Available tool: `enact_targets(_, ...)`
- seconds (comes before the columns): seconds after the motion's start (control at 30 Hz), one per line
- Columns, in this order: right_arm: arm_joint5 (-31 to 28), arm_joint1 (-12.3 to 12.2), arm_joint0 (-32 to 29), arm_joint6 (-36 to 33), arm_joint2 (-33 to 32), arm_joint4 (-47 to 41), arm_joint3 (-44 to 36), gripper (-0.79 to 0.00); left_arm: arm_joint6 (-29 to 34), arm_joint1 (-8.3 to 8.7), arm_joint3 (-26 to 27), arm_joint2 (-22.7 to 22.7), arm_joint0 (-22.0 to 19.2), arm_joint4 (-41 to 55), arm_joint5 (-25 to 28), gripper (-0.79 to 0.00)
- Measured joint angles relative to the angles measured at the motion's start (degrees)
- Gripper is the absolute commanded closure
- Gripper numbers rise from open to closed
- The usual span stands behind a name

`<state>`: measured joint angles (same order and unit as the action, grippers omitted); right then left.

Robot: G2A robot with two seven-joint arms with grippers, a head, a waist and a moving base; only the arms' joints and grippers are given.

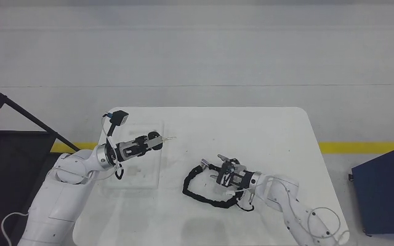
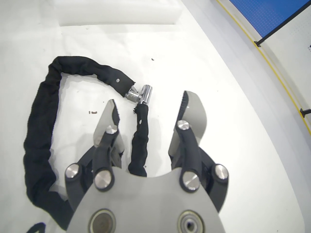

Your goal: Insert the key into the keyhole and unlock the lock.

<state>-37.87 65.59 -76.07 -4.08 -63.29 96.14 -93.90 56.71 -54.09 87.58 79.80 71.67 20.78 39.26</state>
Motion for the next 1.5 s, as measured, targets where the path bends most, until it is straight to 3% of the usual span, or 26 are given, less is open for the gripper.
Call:
enact_targets(0.2, -9.77, -0.14, 3.96, -18.85, -0.83, -5.07, -5.82, -0.785, 0.0, 0.0, 0.0, 0.0, 0.0, 0.0, 0.0, 0.0)
enact_targets(0.37, -8.91, 0.64, 8.26, -35.17, 0.81, -11.68, -9.03, -0.785, 0.0, 0.0, 0.0, 0.0, 0.0, 0.0, 0.0, 0.0)
enact_targets(0.93, -10.07, 0.54, 8.18, -33.04, 1.3, -11.27, -9.87, -0.785, 0.0, 0.0, 0.0, 0.0, 0.0, 0.0, 0.0, 0.0)
enact_targets(1.03, -14.76, 0.46, 10.33, -37.06, 1.87, -13.61, -10.62, -0.785, 0.0, 0.0, 0.0, 0.0, 0.0, 0.0, 0.0, 0.0)
enact_targets(1.1, -16.66, 0.63, 13.08, -43.67, 3.33, -16.38, -10.65, -0.785, 0.0, 0.0, 0.0, 0.0, 0.0, 0.0, 0.0, 0.0)
enact_targets(1.17, -14.3, 0.69, 16.72, -49.66, 7.54, -16.35, -8.9, -0.785, 0.0, 0.0, 0.0, 0.0, 0.0, 0.0, 0.0, 0.0)
enact_targets(1.33, -6.25, 0.67, 30.16, -56.08, 24.51, -18.43, 1.13, -0.785, 0.0, 0.0, 0.0, 0.0, 0.0, 0.0, 0.0, 0.0)
enact_targets(1.5, -0.75, 2.61, 47.8, -61.62, 44.7, -37.79, 10.7, -0.785, 0.0, 0.0, 0.0, 0.0, 0.0, 0.0, 0.0, 0.0)
